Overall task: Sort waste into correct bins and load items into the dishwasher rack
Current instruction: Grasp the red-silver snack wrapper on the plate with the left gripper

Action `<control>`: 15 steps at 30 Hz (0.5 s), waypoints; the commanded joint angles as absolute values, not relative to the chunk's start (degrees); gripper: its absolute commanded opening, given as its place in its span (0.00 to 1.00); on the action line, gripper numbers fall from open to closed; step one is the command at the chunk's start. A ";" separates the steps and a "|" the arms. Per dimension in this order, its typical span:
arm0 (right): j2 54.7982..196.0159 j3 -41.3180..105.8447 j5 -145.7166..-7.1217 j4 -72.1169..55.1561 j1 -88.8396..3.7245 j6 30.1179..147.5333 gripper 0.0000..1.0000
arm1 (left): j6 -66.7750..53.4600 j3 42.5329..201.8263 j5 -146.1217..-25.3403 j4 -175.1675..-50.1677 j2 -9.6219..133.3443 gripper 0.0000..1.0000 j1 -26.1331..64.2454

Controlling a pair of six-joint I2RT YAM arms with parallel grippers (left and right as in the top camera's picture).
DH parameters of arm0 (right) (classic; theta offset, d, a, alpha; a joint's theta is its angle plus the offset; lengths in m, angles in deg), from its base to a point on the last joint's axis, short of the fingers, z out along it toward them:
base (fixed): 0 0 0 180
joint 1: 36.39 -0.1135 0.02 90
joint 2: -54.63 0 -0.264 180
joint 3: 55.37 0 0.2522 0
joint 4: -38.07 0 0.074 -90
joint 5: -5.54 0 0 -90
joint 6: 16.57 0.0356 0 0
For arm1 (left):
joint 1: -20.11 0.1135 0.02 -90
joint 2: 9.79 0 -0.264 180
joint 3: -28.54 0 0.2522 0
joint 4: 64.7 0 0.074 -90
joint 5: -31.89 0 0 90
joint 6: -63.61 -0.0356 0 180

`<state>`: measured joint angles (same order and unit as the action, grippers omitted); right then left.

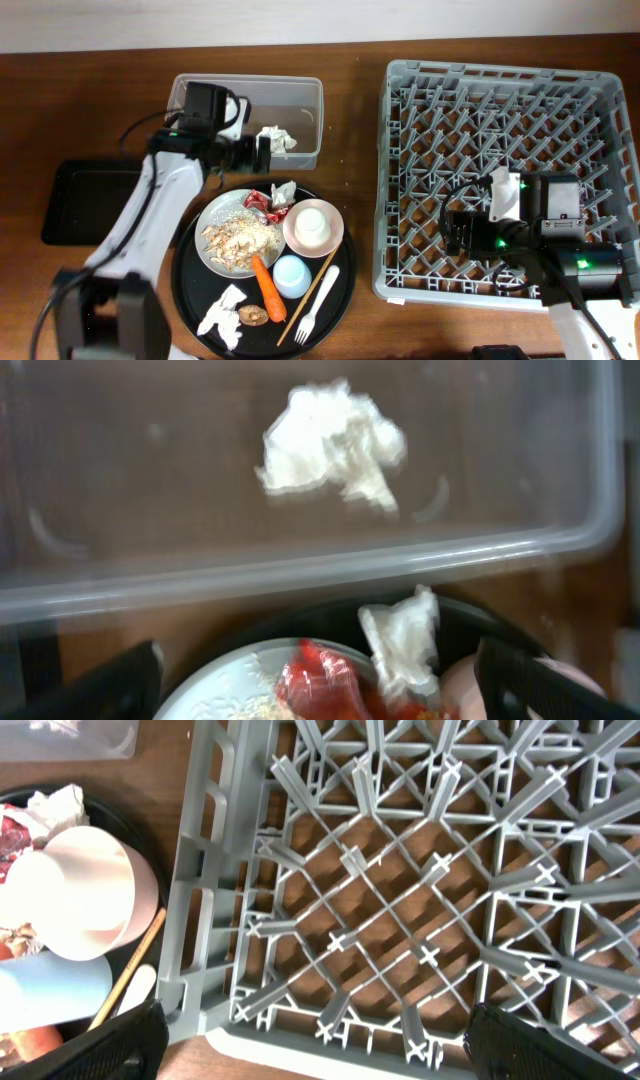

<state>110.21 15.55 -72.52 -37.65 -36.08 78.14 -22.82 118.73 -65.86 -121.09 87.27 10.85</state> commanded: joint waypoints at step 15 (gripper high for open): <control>110.03 16.69 -72.21 -38.11 -36.43 78.29 0.98 | 7.52 116.21 -72.29 -132.59 93.13 0.99 4.34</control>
<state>110.21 15.55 -72.52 -38.11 -36.08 78.16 4.54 116.43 -72.66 -133.03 91.16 4.62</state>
